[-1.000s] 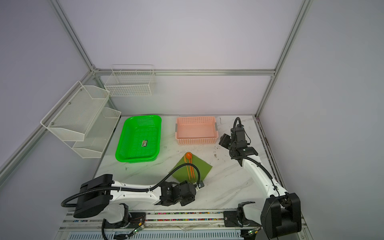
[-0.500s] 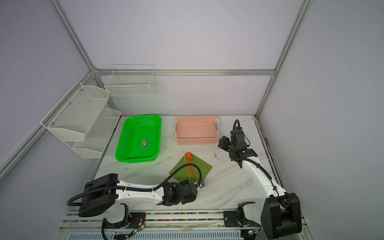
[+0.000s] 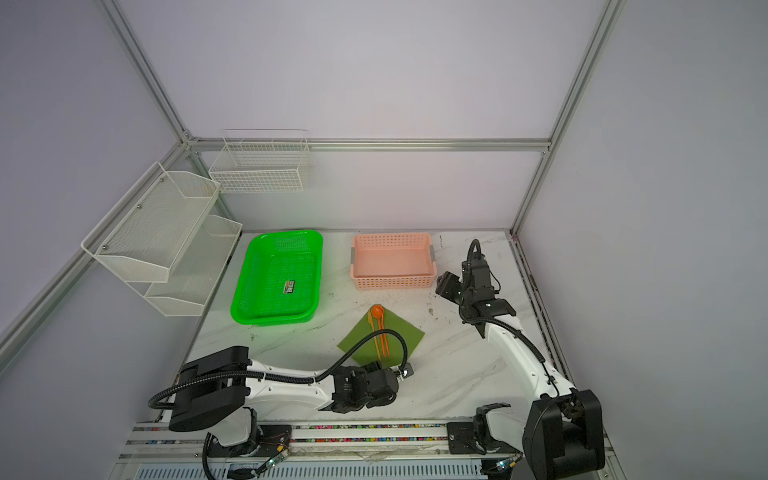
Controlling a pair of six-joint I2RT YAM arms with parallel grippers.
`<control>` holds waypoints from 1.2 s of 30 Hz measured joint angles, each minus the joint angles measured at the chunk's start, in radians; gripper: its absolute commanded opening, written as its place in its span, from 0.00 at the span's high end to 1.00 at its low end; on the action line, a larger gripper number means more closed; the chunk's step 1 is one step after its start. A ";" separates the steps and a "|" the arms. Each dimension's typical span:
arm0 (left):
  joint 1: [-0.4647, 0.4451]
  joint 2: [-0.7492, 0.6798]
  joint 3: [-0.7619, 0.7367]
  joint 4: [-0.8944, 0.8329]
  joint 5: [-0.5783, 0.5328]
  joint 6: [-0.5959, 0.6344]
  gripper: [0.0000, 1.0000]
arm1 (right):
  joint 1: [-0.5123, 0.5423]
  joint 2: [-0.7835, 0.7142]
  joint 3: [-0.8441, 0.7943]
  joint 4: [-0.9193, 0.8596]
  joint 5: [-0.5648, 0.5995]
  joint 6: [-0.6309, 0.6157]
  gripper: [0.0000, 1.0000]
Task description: Place the utensils on the paper napkin and roll it up
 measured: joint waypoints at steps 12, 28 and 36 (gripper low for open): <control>-0.004 0.026 0.000 0.034 -0.051 0.029 0.70 | -0.002 -0.011 0.000 0.003 -0.011 0.002 0.36; 0.018 0.030 0.002 0.079 -0.071 0.041 0.86 | -0.002 -0.011 -0.060 0.045 -0.068 0.006 0.37; 0.089 0.030 0.002 0.096 -0.034 0.040 0.87 | -0.002 -0.007 -0.073 0.067 -0.108 0.006 0.39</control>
